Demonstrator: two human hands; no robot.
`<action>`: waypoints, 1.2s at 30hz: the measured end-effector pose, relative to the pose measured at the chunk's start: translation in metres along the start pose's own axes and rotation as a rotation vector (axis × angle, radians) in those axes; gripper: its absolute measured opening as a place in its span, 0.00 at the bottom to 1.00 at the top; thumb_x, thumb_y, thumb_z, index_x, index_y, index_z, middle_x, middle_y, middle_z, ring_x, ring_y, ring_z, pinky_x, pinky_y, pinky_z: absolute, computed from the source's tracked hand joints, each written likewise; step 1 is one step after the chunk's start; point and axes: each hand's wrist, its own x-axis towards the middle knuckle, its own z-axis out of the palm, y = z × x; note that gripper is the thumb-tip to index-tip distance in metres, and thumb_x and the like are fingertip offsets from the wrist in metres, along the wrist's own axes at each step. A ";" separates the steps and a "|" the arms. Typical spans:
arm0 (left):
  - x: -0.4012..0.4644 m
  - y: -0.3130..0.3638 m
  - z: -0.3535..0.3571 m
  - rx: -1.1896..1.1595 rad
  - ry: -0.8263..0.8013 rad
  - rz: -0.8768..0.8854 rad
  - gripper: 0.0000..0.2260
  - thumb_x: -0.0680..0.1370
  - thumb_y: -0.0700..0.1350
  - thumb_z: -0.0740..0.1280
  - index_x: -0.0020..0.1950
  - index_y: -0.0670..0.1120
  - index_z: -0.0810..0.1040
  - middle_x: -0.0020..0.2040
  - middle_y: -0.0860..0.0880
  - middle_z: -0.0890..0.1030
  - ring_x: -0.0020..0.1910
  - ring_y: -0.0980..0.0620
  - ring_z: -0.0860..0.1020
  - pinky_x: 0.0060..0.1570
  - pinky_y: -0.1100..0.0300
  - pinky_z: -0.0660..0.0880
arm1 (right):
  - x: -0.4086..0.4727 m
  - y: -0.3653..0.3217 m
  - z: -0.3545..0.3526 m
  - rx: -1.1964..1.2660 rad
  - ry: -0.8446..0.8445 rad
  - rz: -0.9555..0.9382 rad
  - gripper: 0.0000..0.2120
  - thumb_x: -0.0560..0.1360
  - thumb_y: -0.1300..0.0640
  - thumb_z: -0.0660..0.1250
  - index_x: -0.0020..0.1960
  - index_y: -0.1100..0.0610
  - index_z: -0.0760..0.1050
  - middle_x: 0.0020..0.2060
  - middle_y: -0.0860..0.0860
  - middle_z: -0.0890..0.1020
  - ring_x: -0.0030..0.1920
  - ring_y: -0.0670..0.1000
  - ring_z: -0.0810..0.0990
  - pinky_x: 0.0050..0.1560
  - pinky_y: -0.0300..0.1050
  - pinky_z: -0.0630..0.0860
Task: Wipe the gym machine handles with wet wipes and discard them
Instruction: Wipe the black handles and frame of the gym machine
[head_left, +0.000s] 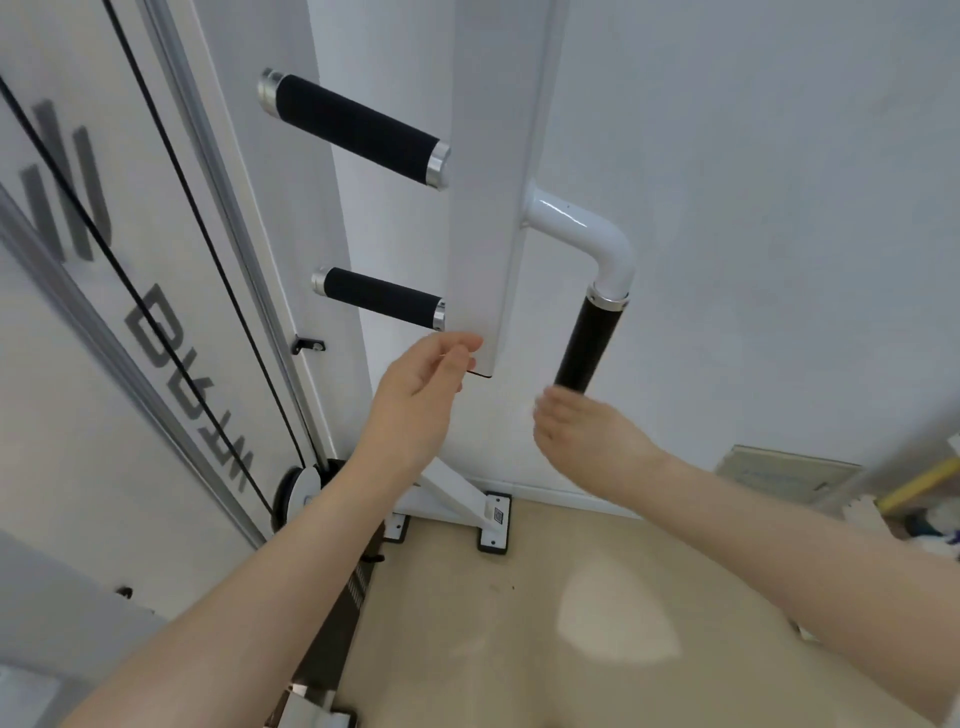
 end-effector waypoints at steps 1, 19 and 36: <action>0.002 0.002 -0.006 0.016 0.040 0.003 0.11 0.80 0.42 0.57 0.53 0.52 0.78 0.51 0.51 0.80 0.53 0.52 0.77 0.56 0.58 0.73 | -0.001 -0.010 0.000 0.155 -0.016 0.009 0.12 0.60 0.60 0.75 0.43 0.55 0.82 0.40 0.50 0.85 0.47 0.52 0.83 0.64 0.46 0.71; 0.053 -0.026 -0.096 -0.068 0.391 -0.100 0.15 0.81 0.41 0.55 0.64 0.46 0.74 0.62 0.50 0.77 0.62 0.55 0.73 0.67 0.59 0.65 | 0.165 -0.040 -0.111 0.769 0.234 0.523 0.23 0.74 0.67 0.49 0.66 0.69 0.69 0.64 0.63 0.74 0.67 0.59 0.70 0.67 0.50 0.67; 0.076 -0.032 -0.107 -0.192 0.209 -0.169 0.18 0.80 0.39 0.51 0.68 0.49 0.69 0.64 0.53 0.73 0.63 0.58 0.70 0.70 0.56 0.63 | 0.206 -0.049 -0.079 0.494 0.133 0.499 0.22 0.68 0.60 0.58 0.59 0.64 0.77 0.48 0.57 0.83 0.48 0.55 0.82 0.55 0.48 0.76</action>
